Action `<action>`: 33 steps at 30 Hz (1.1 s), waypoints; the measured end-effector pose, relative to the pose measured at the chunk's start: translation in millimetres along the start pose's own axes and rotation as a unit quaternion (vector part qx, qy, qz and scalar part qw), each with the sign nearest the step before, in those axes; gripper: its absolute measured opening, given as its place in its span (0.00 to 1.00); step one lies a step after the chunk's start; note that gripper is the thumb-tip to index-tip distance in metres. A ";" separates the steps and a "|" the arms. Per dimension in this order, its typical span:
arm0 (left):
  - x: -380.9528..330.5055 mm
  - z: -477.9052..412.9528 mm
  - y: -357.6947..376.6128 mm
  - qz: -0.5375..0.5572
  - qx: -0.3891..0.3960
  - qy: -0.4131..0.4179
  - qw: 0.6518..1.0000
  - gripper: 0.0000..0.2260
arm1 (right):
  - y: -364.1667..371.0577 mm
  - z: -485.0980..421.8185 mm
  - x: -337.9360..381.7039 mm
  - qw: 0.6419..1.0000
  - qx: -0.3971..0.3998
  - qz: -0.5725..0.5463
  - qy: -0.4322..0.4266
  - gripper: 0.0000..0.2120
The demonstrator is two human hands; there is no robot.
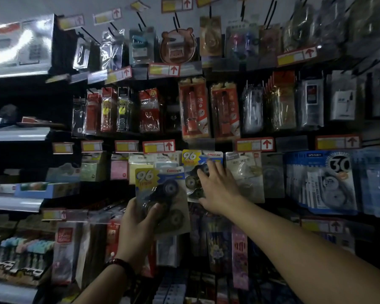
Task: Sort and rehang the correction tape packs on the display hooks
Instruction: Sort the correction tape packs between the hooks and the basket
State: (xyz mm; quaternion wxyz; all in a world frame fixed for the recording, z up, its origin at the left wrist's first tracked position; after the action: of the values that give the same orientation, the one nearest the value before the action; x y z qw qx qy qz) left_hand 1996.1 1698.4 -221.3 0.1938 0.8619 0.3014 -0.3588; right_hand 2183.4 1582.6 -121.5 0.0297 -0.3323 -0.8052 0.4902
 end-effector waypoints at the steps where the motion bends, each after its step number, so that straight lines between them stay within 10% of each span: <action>1: 0.6 -0.7 -0.9 0.006 0.004 -0.005 1.000 0.15 | -1.1 5.2 1.2 1.000 -0.020 -0.018 -0.012 0.39; 4: 2.5 -3.6 -2.9 0.004 0.013 -0.012 1.000 0.17 | -2.6 27.8 5.1 0.985 -0.123 -0.071 -0.096 0.33; 9: 2.8 -8.9 10.6 0.021 0.048 -0.025 0.998 0.16 | 3.8 58.9 12.9 0.966 -0.094 -0.091 -0.222 0.54; 20: 1.6 -15.9 27.7 -0.120 0.034 -0.051 0.991 0.29 | 1.0 48.6 -7.7 0.988 -0.067 -0.014 -0.139 0.53; 33: -3.7 0.7 24.8 -0.274 0.100 -0.077 0.953 0.20 | -6.3 11.1 -23.5 0.997 -0.044 0.063 -0.032 0.54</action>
State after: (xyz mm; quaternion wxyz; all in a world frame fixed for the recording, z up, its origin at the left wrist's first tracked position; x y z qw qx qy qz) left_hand 2010.0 1678.2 -216.1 0.0230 0.7306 0.4729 -0.4920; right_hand 2194.3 1558.9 -115.7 -0.0414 -0.3678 -0.8039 0.4655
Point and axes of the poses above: each hand's wrist, its own z-axis away from the middle knuckle, its own y-axis out of the palm, x = y × z, the point moved 1 cm from there along -z, towards the middle knuckle, and after that the axes turned 12 degrees about x, right-handed, at the moved point
